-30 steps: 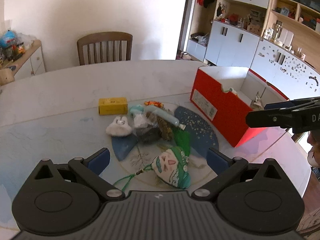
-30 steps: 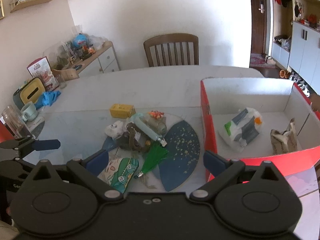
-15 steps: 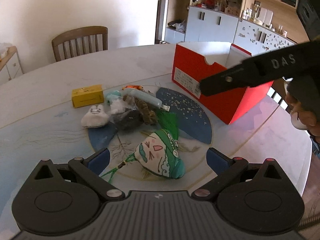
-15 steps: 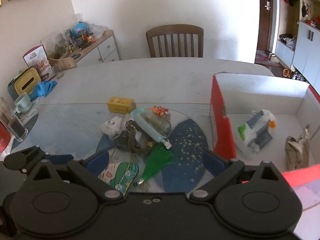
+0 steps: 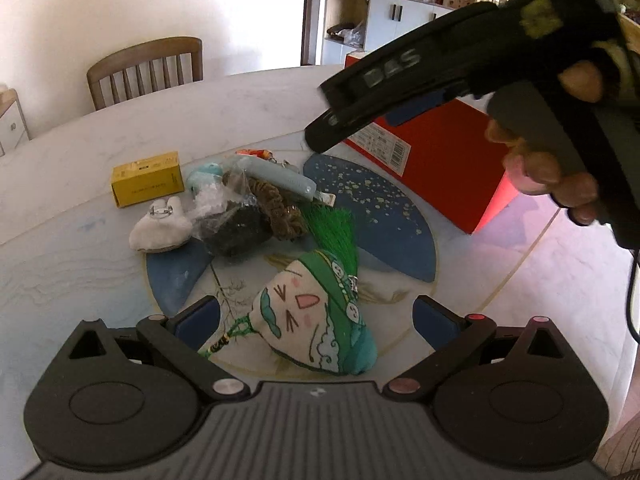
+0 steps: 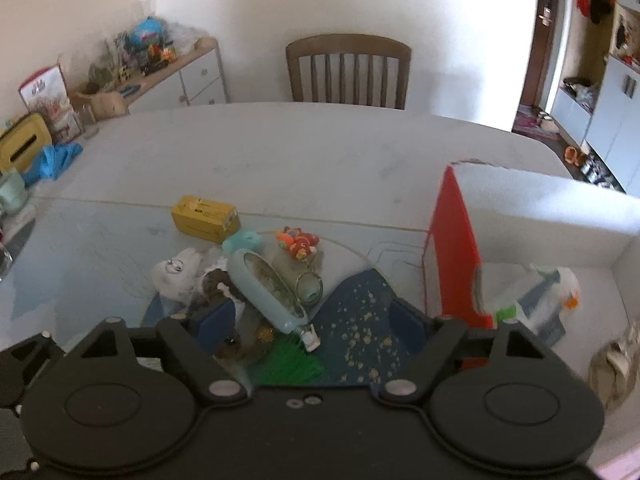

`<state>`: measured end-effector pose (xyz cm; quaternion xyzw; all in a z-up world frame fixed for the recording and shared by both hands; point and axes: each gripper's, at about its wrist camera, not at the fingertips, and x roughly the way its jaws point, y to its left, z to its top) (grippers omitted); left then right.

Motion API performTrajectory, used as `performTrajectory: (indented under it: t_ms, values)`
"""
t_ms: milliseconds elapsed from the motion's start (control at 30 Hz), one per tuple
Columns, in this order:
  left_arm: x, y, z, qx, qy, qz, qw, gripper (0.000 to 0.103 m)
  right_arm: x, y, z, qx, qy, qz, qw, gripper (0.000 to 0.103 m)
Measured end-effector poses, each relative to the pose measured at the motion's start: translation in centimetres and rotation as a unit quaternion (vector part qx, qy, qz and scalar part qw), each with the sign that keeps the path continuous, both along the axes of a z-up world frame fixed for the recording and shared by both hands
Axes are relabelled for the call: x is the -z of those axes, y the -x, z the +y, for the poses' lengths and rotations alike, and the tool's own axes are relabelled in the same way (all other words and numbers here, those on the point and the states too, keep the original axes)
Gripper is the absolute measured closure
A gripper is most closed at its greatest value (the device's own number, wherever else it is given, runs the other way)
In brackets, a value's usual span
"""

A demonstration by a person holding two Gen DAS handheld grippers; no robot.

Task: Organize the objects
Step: 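Grasp the green plush toy with the left tool while the right grasps the blue tape dispenser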

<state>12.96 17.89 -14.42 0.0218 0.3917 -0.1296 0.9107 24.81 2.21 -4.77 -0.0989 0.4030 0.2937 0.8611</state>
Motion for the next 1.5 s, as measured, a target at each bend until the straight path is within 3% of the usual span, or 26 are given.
performTrajectory:
  t_ms: [267,567,833,1000,1100,1200,1500]
  values:
    - [0.7,-1.0,-0.1,-0.004,-0.012,0.004,0.9999,0.001,2.5,-1.6,2.3,-0.04,0.034,0.012,0.999,0.032]
    - [1.0,-1.2,-0.1,-0.003,-0.013,0.006,0.9999,0.002,3.9,-2.2,3.5,-0.069,0.041,0.029,0.996,0.052]
    - [1.4,-1.5,-0.5,0.002,-0.02,0.013,0.9997,0.014,4.1,-2.5,4.4,-0.081,0.03,0.038,0.995,0.069]
    - [1.5,-1.6,-0.5,-0.001,-0.018,0.018,0.9997,0.035,3.9,-2.6,4.1,-0.085,0.017,0.041,0.995,0.081]
    - [1.5,-1.7,-0.3,-0.003,-0.014,0.019,0.9997,0.039,3.6,-2.7,3.9,-0.084,0.008,0.04,0.996,0.086]
    - [1.4,-1.6,-0.4,-0.003,-0.018,0.018,0.9997,0.045,3.3,-2.7,3.7,-0.08,0.002,0.037,0.996,0.088]
    - [0.2,-1.3,-0.4,-0.016,-0.029,0.01,0.9994,0.048,2.1,-2.3,2.6,-0.057,-0.025,0.046,0.997,0.089]
